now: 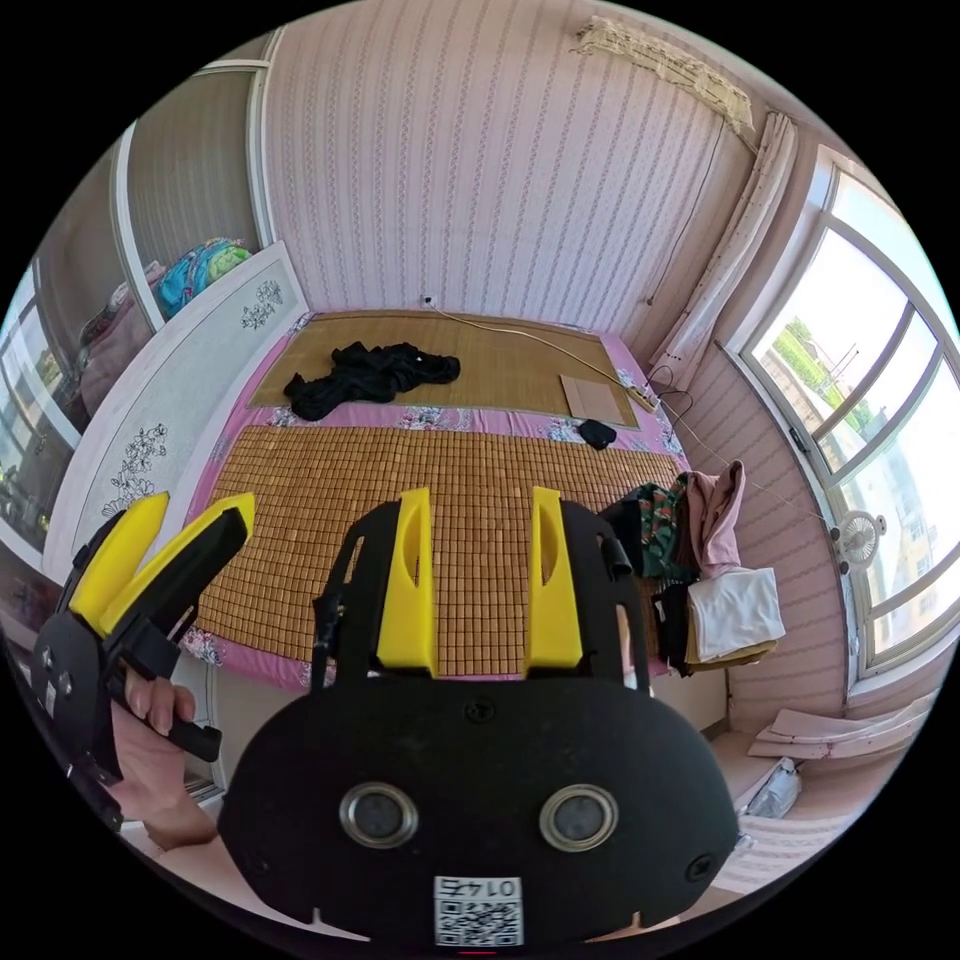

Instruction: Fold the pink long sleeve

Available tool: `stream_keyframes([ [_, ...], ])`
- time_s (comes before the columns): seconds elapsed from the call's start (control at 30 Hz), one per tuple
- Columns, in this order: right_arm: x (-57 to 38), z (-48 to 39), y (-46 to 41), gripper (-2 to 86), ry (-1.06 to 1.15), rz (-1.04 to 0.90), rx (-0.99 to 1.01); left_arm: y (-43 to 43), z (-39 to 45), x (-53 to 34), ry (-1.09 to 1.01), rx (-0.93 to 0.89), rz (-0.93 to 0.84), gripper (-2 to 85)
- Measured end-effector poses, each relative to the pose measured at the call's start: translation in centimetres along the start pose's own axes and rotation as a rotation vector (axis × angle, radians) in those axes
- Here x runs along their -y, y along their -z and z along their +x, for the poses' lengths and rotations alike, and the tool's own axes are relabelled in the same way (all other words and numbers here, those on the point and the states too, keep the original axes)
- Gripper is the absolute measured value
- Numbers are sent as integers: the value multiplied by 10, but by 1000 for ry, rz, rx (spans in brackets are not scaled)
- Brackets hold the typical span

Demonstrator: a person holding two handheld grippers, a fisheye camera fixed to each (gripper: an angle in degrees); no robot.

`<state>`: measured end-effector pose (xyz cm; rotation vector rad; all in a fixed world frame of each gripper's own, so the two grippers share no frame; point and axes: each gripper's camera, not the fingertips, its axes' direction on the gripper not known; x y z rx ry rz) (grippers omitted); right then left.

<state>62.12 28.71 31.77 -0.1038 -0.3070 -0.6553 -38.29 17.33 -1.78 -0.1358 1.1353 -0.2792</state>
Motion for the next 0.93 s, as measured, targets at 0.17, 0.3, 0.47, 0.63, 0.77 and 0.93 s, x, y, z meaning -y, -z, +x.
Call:
stream_keyframes([
  [0.17, -1, 7, -2, 136, 11, 9, 74, -2, 4, -2, 1, 4, -20, 178],
  [0.3, -2, 11, -2, 136, -12, 59, 33, -2, 5, -3, 0, 3, -8, 177],
  [0.47, -2, 9, -3, 142, -3, 86, 0, -3, 11, -5, -25, 10, 18, 176],
  [0.63, -2, 3, -8, 161, 33, 75, 6, -4, 13, -5, -11, -12, 23, 175],
  [0.77, -1, 1, -11, 162, 38, 69, 20, -5, 12, -4, 10, -15, 32, 174],
  [0.93, 1, 0, -14, 157, 28, 69, 25, -5, 13, -2, 42, 17, 44, 172],
])
